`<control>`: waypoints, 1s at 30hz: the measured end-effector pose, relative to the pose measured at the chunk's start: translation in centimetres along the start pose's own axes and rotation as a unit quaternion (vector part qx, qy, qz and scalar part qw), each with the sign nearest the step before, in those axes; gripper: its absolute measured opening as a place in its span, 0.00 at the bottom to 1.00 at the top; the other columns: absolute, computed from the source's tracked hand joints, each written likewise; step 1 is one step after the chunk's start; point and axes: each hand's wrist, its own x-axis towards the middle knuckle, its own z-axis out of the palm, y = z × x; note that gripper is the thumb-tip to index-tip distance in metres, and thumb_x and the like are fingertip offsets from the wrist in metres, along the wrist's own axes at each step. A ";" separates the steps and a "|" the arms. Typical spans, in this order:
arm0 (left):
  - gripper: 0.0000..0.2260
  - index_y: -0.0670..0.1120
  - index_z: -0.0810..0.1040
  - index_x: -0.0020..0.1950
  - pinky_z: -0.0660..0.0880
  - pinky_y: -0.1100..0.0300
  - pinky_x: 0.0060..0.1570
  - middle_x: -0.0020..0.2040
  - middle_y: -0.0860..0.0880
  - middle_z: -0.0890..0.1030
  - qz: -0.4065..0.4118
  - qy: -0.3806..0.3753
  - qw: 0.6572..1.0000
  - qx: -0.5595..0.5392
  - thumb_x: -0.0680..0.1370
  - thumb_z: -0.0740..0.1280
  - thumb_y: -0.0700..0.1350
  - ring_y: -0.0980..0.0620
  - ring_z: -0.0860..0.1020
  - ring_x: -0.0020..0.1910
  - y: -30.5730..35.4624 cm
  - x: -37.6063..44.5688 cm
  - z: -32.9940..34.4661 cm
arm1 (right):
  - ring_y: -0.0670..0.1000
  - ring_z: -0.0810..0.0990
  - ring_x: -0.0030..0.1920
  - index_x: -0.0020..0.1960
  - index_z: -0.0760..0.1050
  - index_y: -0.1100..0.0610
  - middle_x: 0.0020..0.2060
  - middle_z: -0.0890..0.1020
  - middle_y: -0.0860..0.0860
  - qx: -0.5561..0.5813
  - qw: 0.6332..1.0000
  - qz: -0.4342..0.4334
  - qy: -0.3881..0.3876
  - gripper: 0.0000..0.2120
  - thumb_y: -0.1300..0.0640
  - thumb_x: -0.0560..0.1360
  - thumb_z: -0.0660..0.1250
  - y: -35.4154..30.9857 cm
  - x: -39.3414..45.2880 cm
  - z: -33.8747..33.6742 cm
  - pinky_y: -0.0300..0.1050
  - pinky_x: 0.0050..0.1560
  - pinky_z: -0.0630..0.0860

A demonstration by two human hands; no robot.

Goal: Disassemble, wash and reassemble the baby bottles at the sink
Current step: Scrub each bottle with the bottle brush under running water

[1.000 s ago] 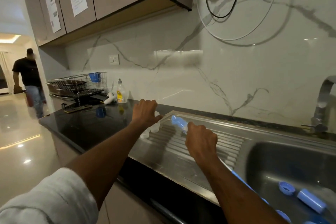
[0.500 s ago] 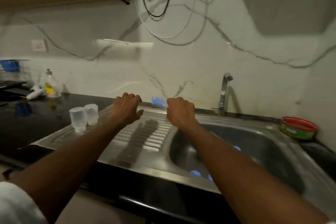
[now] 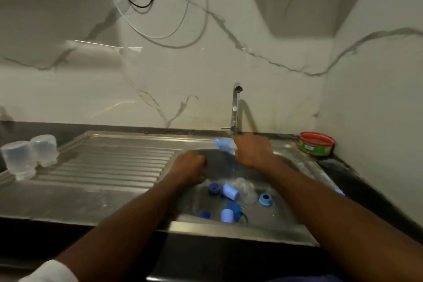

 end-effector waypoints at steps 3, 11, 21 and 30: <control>0.17 0.51 0.80 0.62 0.76 0.51 0.59 0.61 0.47 0.80 0.039 -0.058 0.997 0.026 0.75 0.70 0.56 0.45 0.78 0.61 2.2 2.2 2.1 | 0.56 0.81 0.53 0.60 0.78 0.53 0.56 0.82 0.53 0.012 0.998 0.038 -0.055 0.11 0.51 0.81 0.63 2.8 -1.9 4.1 0.47 0.47 0.73; 0.23 0.53 0.72 0.74 0.71 0.50 0.67 0.74 0.47 0.72 0.189 -0.130 0.973 0.029 0.78 0.69 0.44 0.45 0.72 0.70 9.4 8.5 6.2 | 0.54 0.80 0.62 0.68 0.76 0.51 0.64 0.80 0.52 0.013 0.984 0.164 -0.067 0.19 0.49 0.78 0.69 6.6 -0.6 7.8 0.49 0.60 0.75; 0.29 0.49 0.69 0.75 0.71 0.46 0.67 0.74 0.44 0.70 0.238 -0.129 0.960 0.074 0.77 0.72 0.54 0.42 0.68 0.71 10.8 8.5 9.7 | 0.55 0.78 0.65 0.69 0.75 0.53 0.67 0.78 0.53 0.069 0.975 0.200 -0.068 0.18 0.48 0.82 0.63 6.9 -1.5 7.6 0.48 0.63 0.73; 0.15 0.46 0.75 0.57 0.72 0.66 0.45 0.52 0.48 0.80 -0.097 0.088 0.883 -0.451 0.82 0.65 0.57 0.50 0.80 0.51 6.8 7.0 4.5 | 0.59 0.82 0.51 0.61 0.75 0.52 0.52 0.82 0.55 0.116 0.973 0.200 0.020 0.13 0.50 0.82 0.57 5.5 -3.1 2.9 0.53 0.48 0.76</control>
